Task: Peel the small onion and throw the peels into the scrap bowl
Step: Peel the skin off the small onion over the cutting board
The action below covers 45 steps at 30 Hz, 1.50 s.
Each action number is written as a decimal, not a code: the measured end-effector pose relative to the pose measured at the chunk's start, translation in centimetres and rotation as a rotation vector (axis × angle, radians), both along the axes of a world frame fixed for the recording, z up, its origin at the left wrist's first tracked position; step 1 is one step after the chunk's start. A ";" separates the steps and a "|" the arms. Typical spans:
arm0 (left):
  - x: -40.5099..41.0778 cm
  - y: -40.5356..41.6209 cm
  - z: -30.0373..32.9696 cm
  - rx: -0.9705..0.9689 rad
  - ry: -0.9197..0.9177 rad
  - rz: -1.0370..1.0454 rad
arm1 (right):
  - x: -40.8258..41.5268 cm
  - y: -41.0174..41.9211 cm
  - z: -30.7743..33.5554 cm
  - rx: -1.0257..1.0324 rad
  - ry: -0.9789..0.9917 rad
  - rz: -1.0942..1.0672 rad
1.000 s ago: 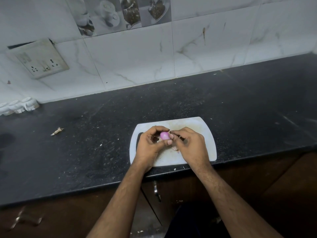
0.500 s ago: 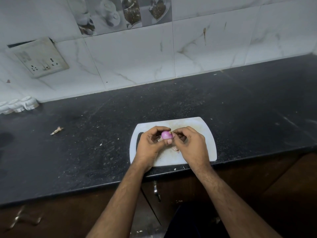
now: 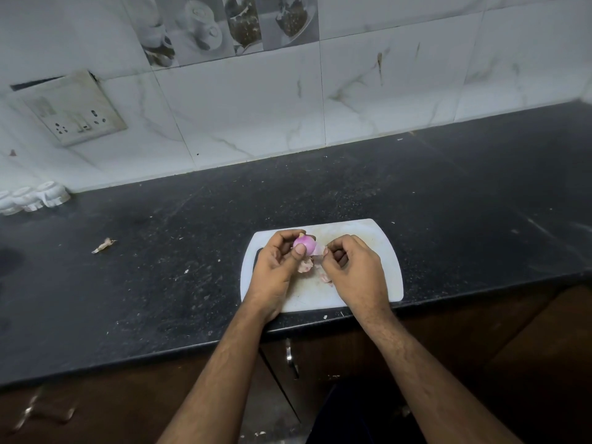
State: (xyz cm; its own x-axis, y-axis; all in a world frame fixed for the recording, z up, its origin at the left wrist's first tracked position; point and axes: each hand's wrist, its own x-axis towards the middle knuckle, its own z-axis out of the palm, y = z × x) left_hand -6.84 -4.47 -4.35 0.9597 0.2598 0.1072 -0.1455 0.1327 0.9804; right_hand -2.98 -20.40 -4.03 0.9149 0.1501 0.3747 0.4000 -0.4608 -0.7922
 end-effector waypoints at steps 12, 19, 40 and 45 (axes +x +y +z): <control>0.0 -0.3 0.1 0.054 0.011 0.002 | 0.0 -0.1 0.0 0.056 -0.031 -0.007; 0.0 0.0 0.1 0.153 0.012 -0.109 | 0.3 -1.1 0.6 0.428 0.176 0.152; 0.3 0.1 -0.4 0.045 0.001 -0.032 | 0.8 -0.3 -0.4 0.057 0.007 0.173; 0.1 0.0 0.0 0.040 -0.036 -0.081 | 0.7 -0.5 -0.2 0.047 0.013 0.285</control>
